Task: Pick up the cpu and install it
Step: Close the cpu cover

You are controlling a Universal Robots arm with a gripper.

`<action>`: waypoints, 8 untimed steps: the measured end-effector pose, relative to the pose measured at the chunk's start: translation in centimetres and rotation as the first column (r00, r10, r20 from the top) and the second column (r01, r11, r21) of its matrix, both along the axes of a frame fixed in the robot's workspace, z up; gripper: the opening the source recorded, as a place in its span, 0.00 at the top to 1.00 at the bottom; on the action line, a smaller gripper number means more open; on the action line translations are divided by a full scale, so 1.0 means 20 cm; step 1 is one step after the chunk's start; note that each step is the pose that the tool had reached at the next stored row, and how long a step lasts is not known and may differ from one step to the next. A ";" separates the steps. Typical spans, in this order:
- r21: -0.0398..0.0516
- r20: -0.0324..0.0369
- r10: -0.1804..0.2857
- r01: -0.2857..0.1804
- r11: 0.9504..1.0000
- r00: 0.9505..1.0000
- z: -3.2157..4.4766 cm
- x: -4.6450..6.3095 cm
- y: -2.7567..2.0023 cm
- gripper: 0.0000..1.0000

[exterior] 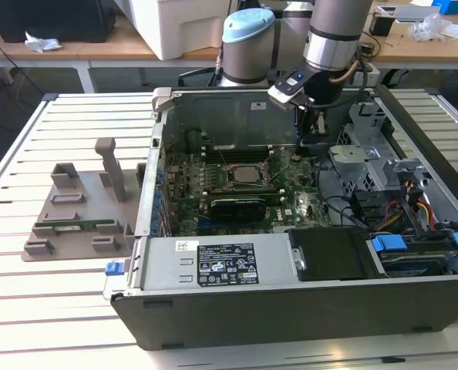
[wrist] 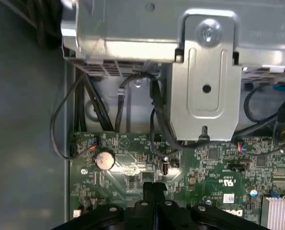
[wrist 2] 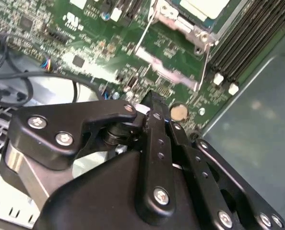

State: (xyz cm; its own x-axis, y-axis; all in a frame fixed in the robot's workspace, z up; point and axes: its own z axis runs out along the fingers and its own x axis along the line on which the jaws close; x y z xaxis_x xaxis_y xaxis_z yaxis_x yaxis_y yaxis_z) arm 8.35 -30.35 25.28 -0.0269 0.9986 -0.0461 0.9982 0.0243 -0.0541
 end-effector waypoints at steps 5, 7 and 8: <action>0.001 0.000 0.000 0.000 1.000 1.000 -0.002 -0.05 0.000 0.89; 0.001 0.000 0.000 0.000 1.000 1.000 -0.002 -0.09 0.000 0.89; 0.001 0.000 0.000 0.000 1.000 1.000 -0.002 -0.09 0.000 0.89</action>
